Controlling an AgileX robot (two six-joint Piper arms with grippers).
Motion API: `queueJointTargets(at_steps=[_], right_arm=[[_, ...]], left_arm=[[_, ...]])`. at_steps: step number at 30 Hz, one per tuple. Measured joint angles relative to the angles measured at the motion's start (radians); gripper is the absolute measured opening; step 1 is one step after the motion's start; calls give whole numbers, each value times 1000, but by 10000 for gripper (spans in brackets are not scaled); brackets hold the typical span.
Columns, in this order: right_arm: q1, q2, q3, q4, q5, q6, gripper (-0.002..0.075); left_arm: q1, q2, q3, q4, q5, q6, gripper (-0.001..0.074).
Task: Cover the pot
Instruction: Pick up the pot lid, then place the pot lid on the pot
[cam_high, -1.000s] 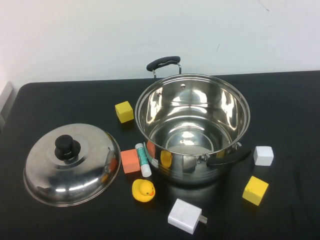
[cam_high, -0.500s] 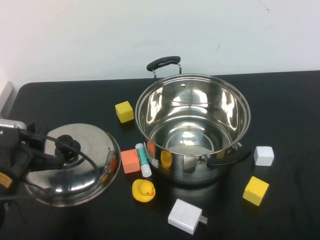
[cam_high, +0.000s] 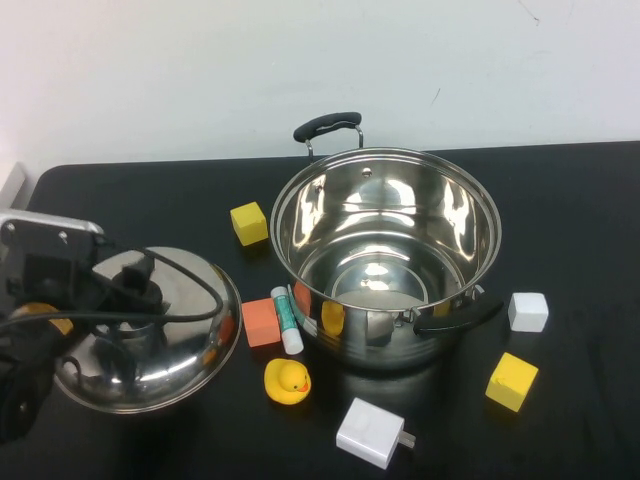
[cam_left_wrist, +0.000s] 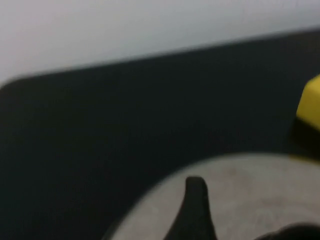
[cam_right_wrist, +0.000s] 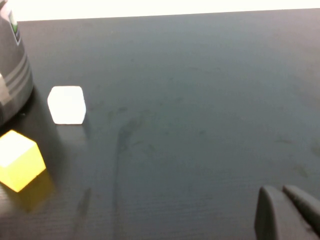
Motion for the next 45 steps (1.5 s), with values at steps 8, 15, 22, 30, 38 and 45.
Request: queueJointTargets(at_steps=[8, 15, 22, 30, 38, 45], right_arm=[[0, 0, 0, 0, 0, 0, -2], [0, 0, 0, 0, 0, 0, -2], [0, 0, 0, 0, 0, 0, -2], [0, 0, 0, 0, 0, 0, -2], [0, 0, 0, 17, 0, 1, -2], [0, 0, 0, 14, 0, 1, -2]], left_arm=[[0, 81, -10, 8, -5, 0, 384], [0, 71, -11, -7, 13, 0, 314], [0, -81, -11, -68, 129, 41, 314], [-15, -353, -133, -150, 469, 115, 314], [-200, -486, -340, -111, 547, -57, 314], [-445, -343, -443, 24, 525, -80, 314]])
